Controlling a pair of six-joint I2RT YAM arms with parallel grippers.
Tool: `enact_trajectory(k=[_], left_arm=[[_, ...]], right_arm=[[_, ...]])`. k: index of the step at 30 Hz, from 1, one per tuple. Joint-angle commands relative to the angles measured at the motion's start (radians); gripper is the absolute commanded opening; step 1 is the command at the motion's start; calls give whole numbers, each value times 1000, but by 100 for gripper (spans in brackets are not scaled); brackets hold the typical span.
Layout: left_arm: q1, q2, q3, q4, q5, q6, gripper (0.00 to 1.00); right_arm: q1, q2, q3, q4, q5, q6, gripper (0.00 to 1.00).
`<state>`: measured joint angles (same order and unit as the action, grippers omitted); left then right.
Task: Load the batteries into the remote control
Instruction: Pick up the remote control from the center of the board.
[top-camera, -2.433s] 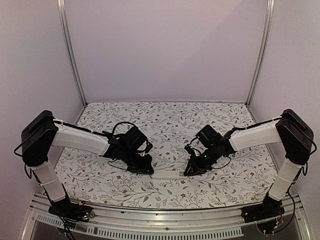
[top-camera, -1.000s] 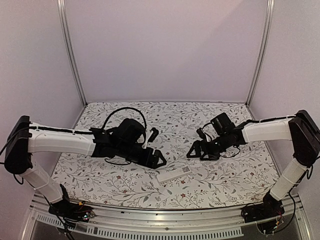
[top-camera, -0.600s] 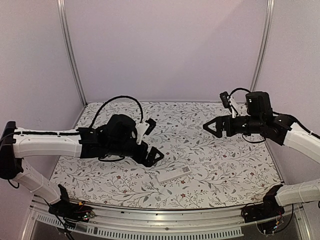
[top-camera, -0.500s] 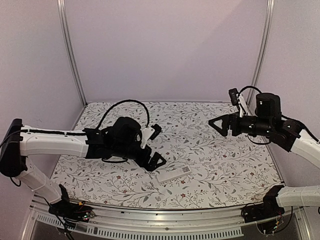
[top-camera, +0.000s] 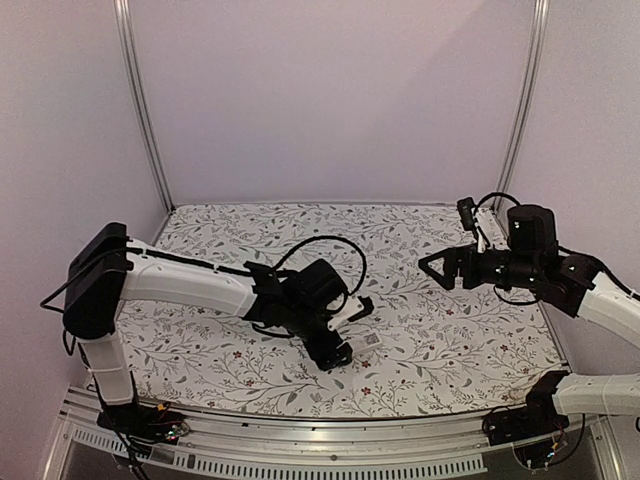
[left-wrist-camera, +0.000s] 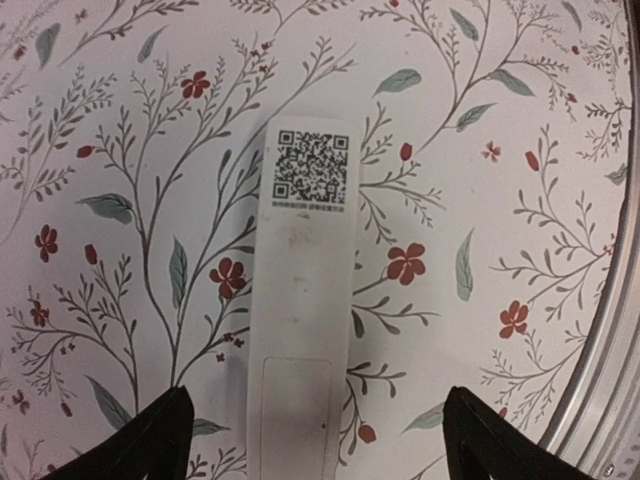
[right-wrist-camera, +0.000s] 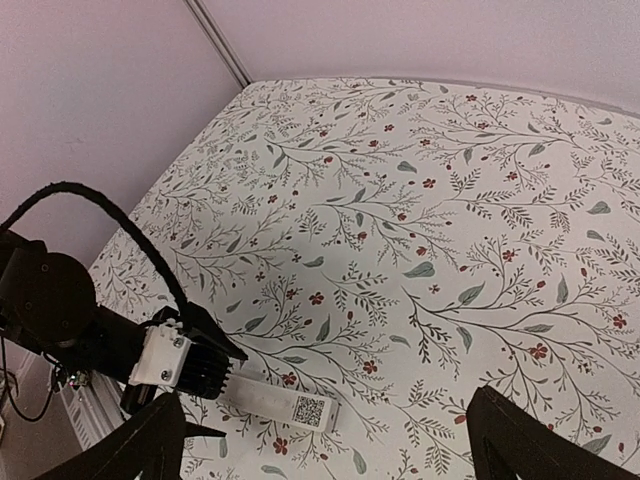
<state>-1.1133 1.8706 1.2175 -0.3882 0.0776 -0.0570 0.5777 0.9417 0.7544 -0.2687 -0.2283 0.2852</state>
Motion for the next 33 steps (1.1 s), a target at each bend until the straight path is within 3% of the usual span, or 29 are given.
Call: enact_trajectory(k=[1,8,23,27,30,33], left_arm=[[-11,79,90,-100,-58,83,84],[-12,180,175,-136,-67,111,70],[-1,221,215,-89,-40,69,22],[56,55,89,95,95,-17,13],[99,-109,-60,376,228,-94,12],[136,-216,-136,544,340,-166,12]], right_arm=[[1,-47,-27,-1,-29,20,99],[-2,-95,-60,-30,-11,28,99],[-36,-58,-62,-86,-58,36,99],[-37,-59,-50,-60,-96,30,99],[-36,-36,-25,11,-232,17,97],[-35,6,31,47,-328,7,93]])
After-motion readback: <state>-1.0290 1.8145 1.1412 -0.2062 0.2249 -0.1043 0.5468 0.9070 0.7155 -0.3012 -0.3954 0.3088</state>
